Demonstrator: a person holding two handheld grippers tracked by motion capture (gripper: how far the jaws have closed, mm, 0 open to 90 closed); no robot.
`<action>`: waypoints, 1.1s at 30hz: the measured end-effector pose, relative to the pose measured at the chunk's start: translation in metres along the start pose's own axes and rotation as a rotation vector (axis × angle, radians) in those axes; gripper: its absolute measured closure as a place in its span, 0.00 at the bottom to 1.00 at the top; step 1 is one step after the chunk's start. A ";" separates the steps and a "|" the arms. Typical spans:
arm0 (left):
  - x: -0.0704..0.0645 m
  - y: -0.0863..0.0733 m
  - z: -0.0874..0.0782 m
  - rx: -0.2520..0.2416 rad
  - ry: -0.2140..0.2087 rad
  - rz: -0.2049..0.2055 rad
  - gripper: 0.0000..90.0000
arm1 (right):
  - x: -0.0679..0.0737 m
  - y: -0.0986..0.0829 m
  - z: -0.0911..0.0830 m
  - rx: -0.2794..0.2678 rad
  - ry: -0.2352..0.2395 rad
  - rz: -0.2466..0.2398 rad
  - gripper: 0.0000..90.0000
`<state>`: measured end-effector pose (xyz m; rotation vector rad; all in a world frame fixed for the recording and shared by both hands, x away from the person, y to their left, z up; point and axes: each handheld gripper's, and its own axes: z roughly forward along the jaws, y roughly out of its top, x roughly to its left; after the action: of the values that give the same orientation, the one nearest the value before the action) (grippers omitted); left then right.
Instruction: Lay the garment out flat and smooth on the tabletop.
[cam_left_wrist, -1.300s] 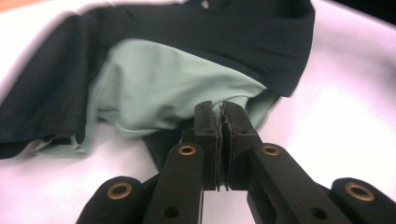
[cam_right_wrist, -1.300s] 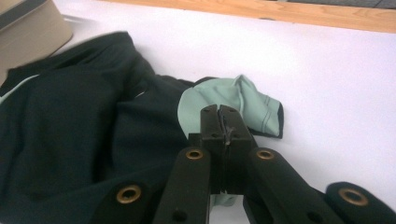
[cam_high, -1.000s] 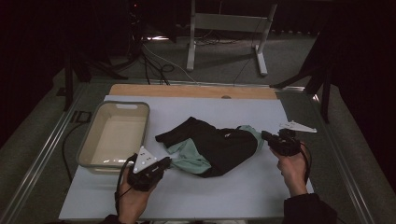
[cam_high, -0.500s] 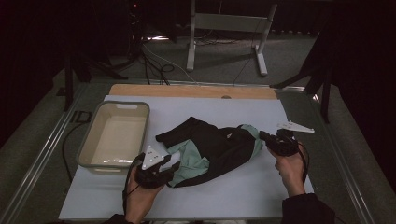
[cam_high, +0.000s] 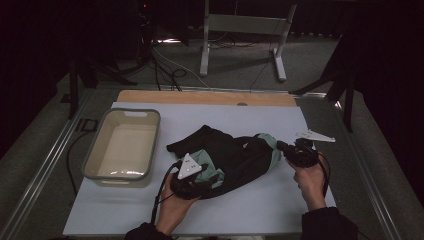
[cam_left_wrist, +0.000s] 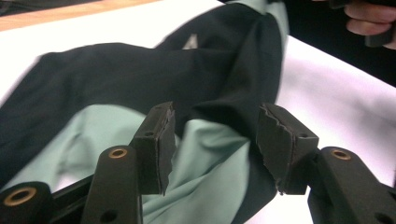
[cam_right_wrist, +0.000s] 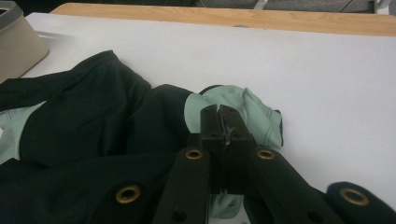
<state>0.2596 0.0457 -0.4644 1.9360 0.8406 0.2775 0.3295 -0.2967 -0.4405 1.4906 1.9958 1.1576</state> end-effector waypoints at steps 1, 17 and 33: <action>-0.003 0.000 0.006 0.014 -0.010 0.011 0.53 | 0.000 0.000 0.000 -0.001 0.000 0.002 0.99; 0.012 0.023 0.009 0.007 0.003 0.034 0.97 | -0.001 0.000 -0.001 -0.019 0.029 0.017 0.98; 0.050 0.035 0.008 -0.041 0.059 -0.144 0.98 | 0.024 -0.020 -0.018 -0.040 0.086 -0.052 0.51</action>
<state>0.3152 0.0630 -0.4466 1.8263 1.0007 0.2639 0.2960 -0.2831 -0.4419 1.3828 2.0425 1.2519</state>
